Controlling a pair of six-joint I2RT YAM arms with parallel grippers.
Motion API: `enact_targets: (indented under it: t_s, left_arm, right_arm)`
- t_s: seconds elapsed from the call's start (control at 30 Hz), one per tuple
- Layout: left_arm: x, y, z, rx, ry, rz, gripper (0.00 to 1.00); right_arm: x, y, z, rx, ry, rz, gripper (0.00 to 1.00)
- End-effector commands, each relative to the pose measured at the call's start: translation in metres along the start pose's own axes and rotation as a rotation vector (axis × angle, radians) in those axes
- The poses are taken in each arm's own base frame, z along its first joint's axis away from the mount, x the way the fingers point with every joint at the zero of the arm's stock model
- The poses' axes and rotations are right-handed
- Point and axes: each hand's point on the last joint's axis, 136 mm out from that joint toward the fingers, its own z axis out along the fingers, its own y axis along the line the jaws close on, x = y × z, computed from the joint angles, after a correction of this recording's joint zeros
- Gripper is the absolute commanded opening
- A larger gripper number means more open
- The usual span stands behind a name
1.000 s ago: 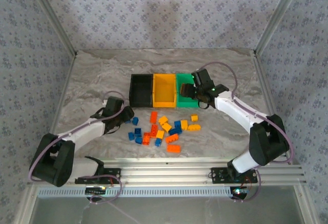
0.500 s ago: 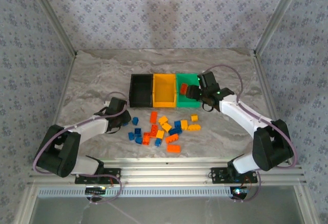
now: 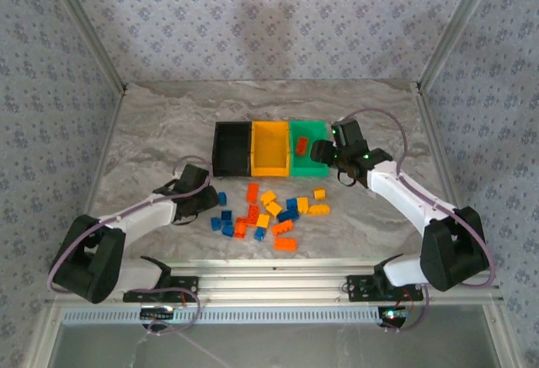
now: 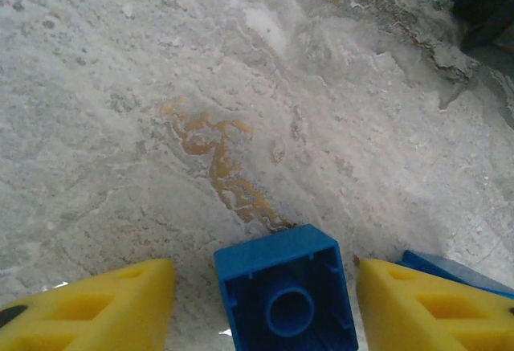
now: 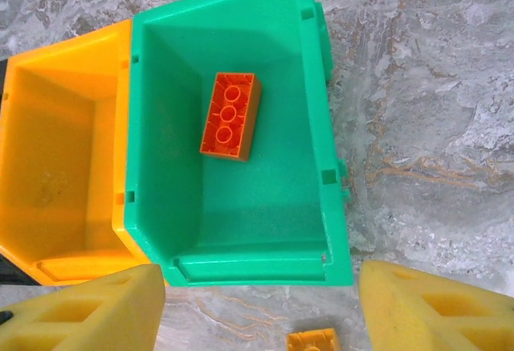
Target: Sort the legos into containers by color
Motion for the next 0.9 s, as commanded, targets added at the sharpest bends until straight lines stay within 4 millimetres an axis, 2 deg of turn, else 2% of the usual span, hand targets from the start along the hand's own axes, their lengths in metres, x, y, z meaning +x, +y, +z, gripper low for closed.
enact_targets:
  t_s: [0.0, 0.1, 0.23, 0.53, 0.67, 0.8, 0.87]
  left_arm:
    - [0.019, 0.015, 0.006, -0.069, 0.07, 0.026, 0.54]
    - [0.02, 0.014, 0.011, -0.076, 0.083, 0.027, 0.43]
    - [0.019, 0.012, 0.009, -0.071, 0.08, 0.031, 0.35]
    - [0.009, 0.006, -0.017, -0.049, 0.039, 0.07, 0.24]
    - [-0.009, -0.029, -0.048, 0.046, -0.016, 0.113, 0.23]
    - [-0.031, -0.09, -0.081, 0.161, -0.094, 0.193, 0.24]
    - [-0.04, -0.123, -0.086, 0.2, -0.113, 0.231, 0.25]
  right_arm:
    - [-0.001, -0.006, -0.004, 0.005, -0.018, 0.02, 0.67]
    - [0.001, -0.008, -0.004, 0.008, -0.014, 0.022, 0.67]
    - [0.002, -0.01, -0.004, 0.012, -0.016, 0.029, 0.67]
    - [0.007, -0.019, -0.002, 0.012, -0.014, 0.045, 0.67]
    - [0.01, -0.024, -0.005, 0.014, -0.017, 0.057, 0.67]
    - [0.018, -0.031, -0.008, 0.021, -0.02, 0.071, 0.67]
    - [0.023, -0.035, -0.01, 0.024, -0.017, 0.081, 0.67]
